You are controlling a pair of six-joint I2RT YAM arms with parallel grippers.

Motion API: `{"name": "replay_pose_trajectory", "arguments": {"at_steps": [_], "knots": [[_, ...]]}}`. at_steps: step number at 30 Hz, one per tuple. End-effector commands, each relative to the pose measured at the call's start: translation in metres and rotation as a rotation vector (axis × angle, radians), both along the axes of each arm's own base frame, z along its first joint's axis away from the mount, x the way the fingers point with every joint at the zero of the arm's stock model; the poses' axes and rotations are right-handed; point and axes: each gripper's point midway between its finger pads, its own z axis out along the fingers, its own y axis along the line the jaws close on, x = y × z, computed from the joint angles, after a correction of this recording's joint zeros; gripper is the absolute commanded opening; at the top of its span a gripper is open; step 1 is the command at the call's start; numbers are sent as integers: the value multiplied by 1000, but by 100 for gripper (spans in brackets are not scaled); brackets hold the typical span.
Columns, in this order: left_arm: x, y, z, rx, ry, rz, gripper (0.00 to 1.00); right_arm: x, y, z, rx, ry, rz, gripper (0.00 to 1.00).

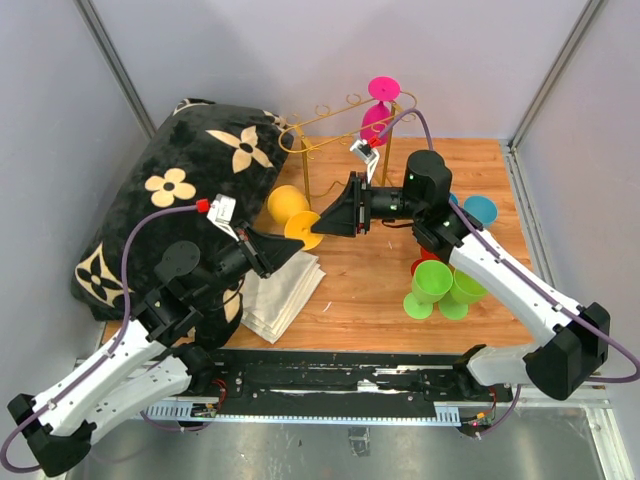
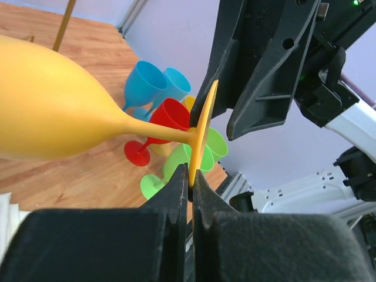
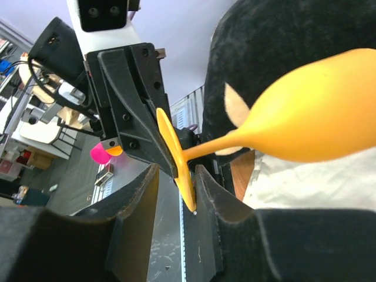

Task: Take the wine glass off the wine glass rack
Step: Place the wine glass at the center of the board.

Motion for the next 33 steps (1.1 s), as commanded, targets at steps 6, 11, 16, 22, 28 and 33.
{"name": "replay_pose_trajectory", "arguments": {"at_steps": [6, 11, 16, 22, 28, 33], "knots": [[-7, -14, 6, 7, -62, -98, 16, -1, -7, 16, 47, -100, 9, 1], [-6, -16, 4, -18, -42, -96, 34, -5, -9, 24, 76, -144, 20, 1], [-3, -18, 3, -68, -11, -90, 35, -13, -10, 23, 98, -178, 57, 1], [-3, -20, 8, -137, -3, -103, 35, -20, -12, 18, 98, -194, 99, 1], [-4, -23, 10, -154, -4, -119, 33, -25, -13, 16, 108, -214, 123, 1], [-3, -27, 6, -149, 0, -133, 18, -28, -15, 18, 112, -234, 129, 3]]}}
